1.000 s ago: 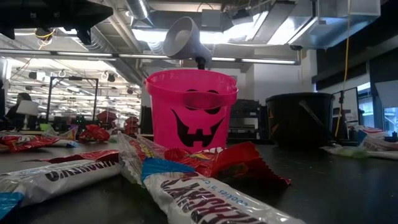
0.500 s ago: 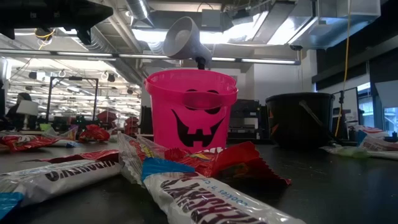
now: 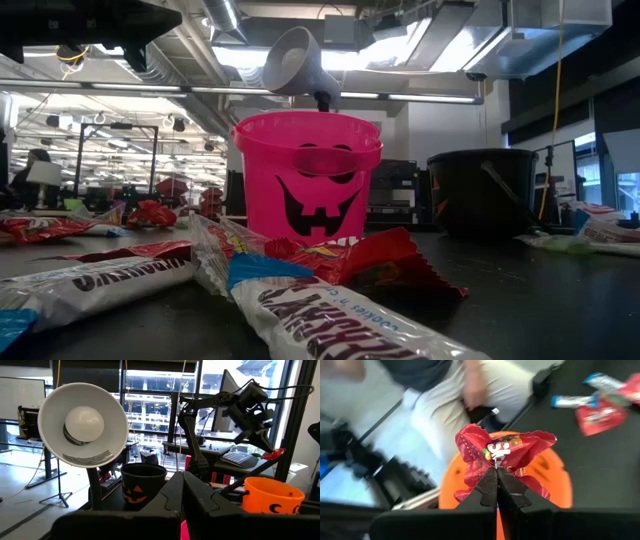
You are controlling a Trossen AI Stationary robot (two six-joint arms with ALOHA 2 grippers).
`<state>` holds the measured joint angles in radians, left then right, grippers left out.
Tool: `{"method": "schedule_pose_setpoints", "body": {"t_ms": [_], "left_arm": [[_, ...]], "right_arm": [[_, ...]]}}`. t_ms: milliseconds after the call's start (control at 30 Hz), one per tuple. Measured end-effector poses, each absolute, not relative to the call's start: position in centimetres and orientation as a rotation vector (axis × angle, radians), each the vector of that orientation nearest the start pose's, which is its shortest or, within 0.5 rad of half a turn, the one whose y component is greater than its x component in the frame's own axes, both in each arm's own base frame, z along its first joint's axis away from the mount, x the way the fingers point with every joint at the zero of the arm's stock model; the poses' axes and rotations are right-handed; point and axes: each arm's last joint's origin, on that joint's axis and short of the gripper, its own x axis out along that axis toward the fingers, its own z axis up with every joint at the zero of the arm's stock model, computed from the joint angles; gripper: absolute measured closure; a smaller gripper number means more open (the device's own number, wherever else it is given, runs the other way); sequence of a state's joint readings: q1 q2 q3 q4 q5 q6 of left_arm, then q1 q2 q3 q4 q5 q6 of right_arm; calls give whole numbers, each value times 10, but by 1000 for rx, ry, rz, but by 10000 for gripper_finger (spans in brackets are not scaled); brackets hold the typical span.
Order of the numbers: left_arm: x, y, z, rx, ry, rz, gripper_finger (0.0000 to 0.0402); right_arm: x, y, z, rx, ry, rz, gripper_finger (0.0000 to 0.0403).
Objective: Sort candy
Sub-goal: Put the red candy into the orange bucket
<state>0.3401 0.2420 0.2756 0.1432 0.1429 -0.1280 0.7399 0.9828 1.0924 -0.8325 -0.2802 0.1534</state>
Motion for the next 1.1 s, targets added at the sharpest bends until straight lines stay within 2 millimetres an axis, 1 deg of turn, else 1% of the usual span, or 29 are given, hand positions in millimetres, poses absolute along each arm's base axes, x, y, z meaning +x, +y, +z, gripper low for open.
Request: {"method": "schedule_pose_setpoints", "body": {"t_ms": [100, 233, 333, 500, 667, 833, 1000, 1100], "left_arm": [[97, 30, 252, -85, -184, 185, 400], [97, 30, 252, -85, -184, 185, 400], [97, 30, 252, -85, -185, 185, 400], [97, 30, 252, -85, -184, 185, 400], [97, 30, 252, -85, -184, 186, 400], [97, 30, 252, -85, -184, 185, 400], [97, 30, 252, -85, -185, 185, 400], [97, 30, 252, -85, -185, 186, 400]], "right_arm": [[131, 133, 340, -54, 861, 967, 402], [133, 135, 331, -77, 949, 964, 402], [136, 137, 324, -129, 994, 971, 402], [140, 141, 316, -227, 1017, 1008, 402], [146, 145, 309, -266, 1042, 962, 402], [157, 154, 300, -296, 1060, 916, 402], [167, 162, 285, -332, 1117, 923, 402], [172, 168, 279, -322, 1134, 945, 402]]}}
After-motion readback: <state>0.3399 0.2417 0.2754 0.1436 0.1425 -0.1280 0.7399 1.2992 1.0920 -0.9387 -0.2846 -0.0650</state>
